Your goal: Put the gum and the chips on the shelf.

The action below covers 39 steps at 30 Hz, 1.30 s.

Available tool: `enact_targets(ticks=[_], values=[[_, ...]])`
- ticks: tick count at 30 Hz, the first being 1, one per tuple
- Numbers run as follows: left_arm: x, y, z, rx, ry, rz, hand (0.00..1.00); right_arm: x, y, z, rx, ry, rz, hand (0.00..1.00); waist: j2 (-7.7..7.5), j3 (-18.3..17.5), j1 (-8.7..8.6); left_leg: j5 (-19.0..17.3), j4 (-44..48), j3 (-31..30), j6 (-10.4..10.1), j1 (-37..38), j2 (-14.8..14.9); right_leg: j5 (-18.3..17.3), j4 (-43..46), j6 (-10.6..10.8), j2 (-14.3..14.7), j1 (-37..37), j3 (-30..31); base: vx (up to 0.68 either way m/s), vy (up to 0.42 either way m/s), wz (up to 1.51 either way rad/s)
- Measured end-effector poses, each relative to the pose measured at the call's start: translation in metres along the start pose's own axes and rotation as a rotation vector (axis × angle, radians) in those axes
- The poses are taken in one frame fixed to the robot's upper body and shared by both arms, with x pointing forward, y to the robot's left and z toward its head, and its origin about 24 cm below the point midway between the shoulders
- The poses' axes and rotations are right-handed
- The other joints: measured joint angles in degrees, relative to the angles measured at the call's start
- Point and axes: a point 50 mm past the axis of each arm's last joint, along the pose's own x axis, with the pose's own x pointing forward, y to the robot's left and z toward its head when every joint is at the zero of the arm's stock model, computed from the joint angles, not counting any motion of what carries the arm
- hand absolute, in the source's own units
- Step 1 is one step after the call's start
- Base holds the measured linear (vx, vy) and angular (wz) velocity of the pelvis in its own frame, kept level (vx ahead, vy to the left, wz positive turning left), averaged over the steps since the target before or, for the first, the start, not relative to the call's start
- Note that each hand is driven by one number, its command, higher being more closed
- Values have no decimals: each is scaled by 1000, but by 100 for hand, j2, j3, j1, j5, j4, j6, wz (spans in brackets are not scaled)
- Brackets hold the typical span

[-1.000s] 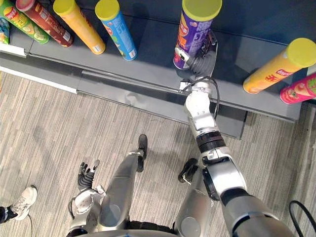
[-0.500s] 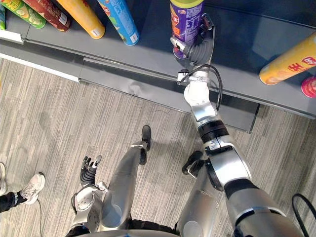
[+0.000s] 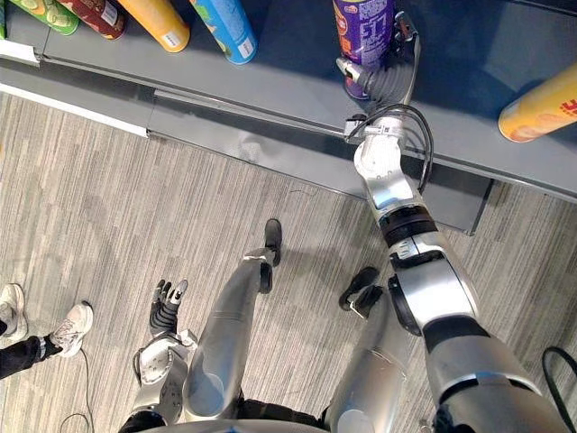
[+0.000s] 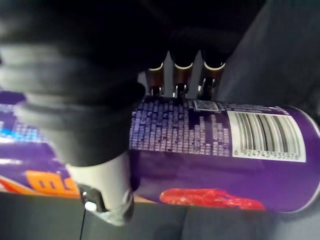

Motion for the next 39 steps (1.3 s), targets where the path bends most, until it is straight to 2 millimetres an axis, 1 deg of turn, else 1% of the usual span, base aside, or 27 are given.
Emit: enact_targets(ticks=[2, 10, 11, 14, 16, 22, 24, 26, 29, 31, 32, 33, 34, 35, 36, 37, 38, 39], values=[[0, 0, 0, -10, 3, 1, 0, 3, -2, 3, -12, -26, 6, 100, 16, 4, 11, -1, 14, 0, 1, -47, 8, 2, 24, -5, 3, -57, 5, 21, -54, 0], [0, 1, -1, -16, -3, 0, 0, 2, -3, 1, -15, -33, 16, 100, 32, 3, 12, -33, 58, 9, -2, -48, 33, -15, 51, 2, 16, -73, 28, 14, -61, -2], [0, 1, -1, -16, -3, 0, 0, 2, -3, 1, -14, -33, 16, 0, 32, 3, 12, -33, 58, 10, -2, -48, 33, -16, 50, 3, 16, -73, 28, 8, -51, 0], [-1, 0, -1, -16, -4, -6, 0, 0, -1, -4, -31, -16, 44, 0, 32, 3, 16, -33, 55, 12, -2, -48, 38, -14, 40, 1, 24, -71, 29, 10, -49, -1], [-1, -1, -1, -14, -5, -12, 0, -7, 1, -12, -54, 11, 81, 0, 32, 3, 20, -33, 50, 12, -2, -46, 41, -4, 35, -16, 29, -69, 30, 19, -58, -1], [-1, -1, -2, -9, -1, 1, 0, -17, -1, -25, -68, 60, 94, 0, 33, 3, 17, -22, 43, 44, 24, 71, 54, -2, 24, -18, 43, 15, 69, 21, -69, -3], [-2, -1, -3, -5, 4, 1, 0, -24, -1, -34, -75, 98, 105, 0, 48, -7, 6, -33, 26, 58, 26, 188, 71, 1, -22, -16, 72, 138, 74, 10, -67, -7], [-2, -1, -5, -3, 13, 1, 0, -35, 2, -44, -65, 141, 129, 0, 51, -9, -4, -49, -70, 147, 15, 421, 119, 15, -154, 8, 140, 325, 106, 10, -73, -18], [-3, -1, -8, 6, 27, -4, 0, -49, 6, -52, -50, 187, 150, 0, 49, -14, -47, -50, -204, 202, 7, 667, 162, 58, -309, 44, 215, 519, 146, 9, -67, -17], [-4, -1, -11, 12, 42, -9, 0, -69, 8, -66, -47, 251, 171, 0, 13, -30, -107, -32, -354, 266, -10, 909, 194, 106, -487, 64, 280, 747, 135, 36, -80, -11], [-4, -1, -11, 13, 43, -9, 0, -71, 9, -67, -45, 256, 172, 0, 9, -32, -115, -27, -363, 279, -15, 928, 198, 113, -501, 63, 286, 765, 133, 49, -57, -14], [-4, 3, -14, 25, 58, -4, 0, -83, 13, -72, -30, 293, 179, 0, -41, -56, -187, 22, -480, 329, -25, 1122, 221, 159, -645, 79, 329, 931, 130, 64, -58, -17], [-4, 4, -16, 34, 73, -5, 0, -93, 12, -78, -17, 331, 176, 0, -64, -67, -197, 34, -571, 350, -35, 1300, 242, 196, -765, 87, 375, 1089, 142, 71, -59, -19], [-4, 5, -17, 39, 81, -8, 0, -99, 11, -82, -8, 354, 170, 0, -85, -78, -201, 38, -636, 366, -41, 1394, 247, 226, -836, 71, 393, 1179, 138, 64, -45, -16], [-4, 8, -19, 50, 95, -11, 0, -111, 7, -90, 13, 404, 151, 0, -149, -114, -213, 65, -767, 433, -46, 1589, 249, 260, -958, 89, 418, 1343, 134, 96, -43, -12], [-4, 11, -21, 60, 112, -12, 0, -123, 5, -97, 30, 452, 140, 0, -240, -172, -271, 106, -932, 477, -50, 1765, 253, 307, -1105, 107, 459, 1496, 127, 94, -40, -10], [-5, 14, -23, 73, 126, -14, 0, -131, 4, -100, 40, 477, 141, 0, -288, -217, -312, 131, -1030, 482, -59, 1849, 255, 333, -1202, 114, 480, 1582, 103, 120, -44, -9], [-5, 18, -26, 91, 158, -27, 0, -145, 3, -106, 53, 522, 147, 0, -382, -284, -350, 178, -1235, 505, -70, 2070, 257, 382, -1391, 138, 529, 1775, 85, 103, -34, -15]])
